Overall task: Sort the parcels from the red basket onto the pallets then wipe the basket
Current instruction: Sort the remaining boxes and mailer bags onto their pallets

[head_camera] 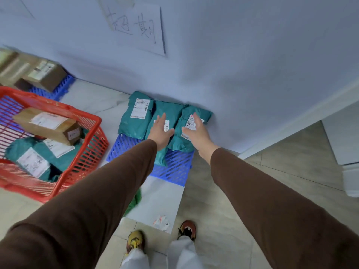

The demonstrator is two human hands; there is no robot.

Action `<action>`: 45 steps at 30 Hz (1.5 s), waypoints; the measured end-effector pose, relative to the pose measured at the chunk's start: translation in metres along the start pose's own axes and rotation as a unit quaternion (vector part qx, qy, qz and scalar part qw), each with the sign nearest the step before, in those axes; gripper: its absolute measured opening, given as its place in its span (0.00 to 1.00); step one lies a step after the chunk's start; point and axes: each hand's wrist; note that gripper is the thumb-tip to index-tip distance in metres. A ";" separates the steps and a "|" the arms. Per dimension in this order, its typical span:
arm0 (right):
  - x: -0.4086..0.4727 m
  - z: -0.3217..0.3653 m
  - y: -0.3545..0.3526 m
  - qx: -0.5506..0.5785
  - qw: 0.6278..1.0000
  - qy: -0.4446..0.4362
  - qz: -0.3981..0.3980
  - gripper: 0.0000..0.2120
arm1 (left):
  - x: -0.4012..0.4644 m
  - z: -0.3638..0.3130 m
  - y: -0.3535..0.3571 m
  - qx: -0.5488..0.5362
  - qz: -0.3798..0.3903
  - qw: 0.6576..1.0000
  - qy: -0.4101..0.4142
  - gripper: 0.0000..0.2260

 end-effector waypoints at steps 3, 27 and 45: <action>-0.025 0.025 0.020 -0.056 0.998 -0.031 0.014 0.36 | -0.024 0.002 -0.036 -0.024 -0.021 0.999 0.007 0.32; -0.157 0.123 0.328 -0.103 0.989 -0.092 0.055 0.31 | -0.150 0.162 -0.332 -0.074 -0.069 0.995 0.009 0.32; -0.102 0.114 0.467 -0.072 0.997 -0.015 0.018 0.29 | -0.117 0.272 -0.438 -0.153 -0.031 0.986 -0.052 0.33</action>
Point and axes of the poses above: each hand's wrist, its own x-axis towards the middle knuckle, its own y-axis out of the palm, z = x × y, and after that the axes turned 6 degrees about x, right-handed
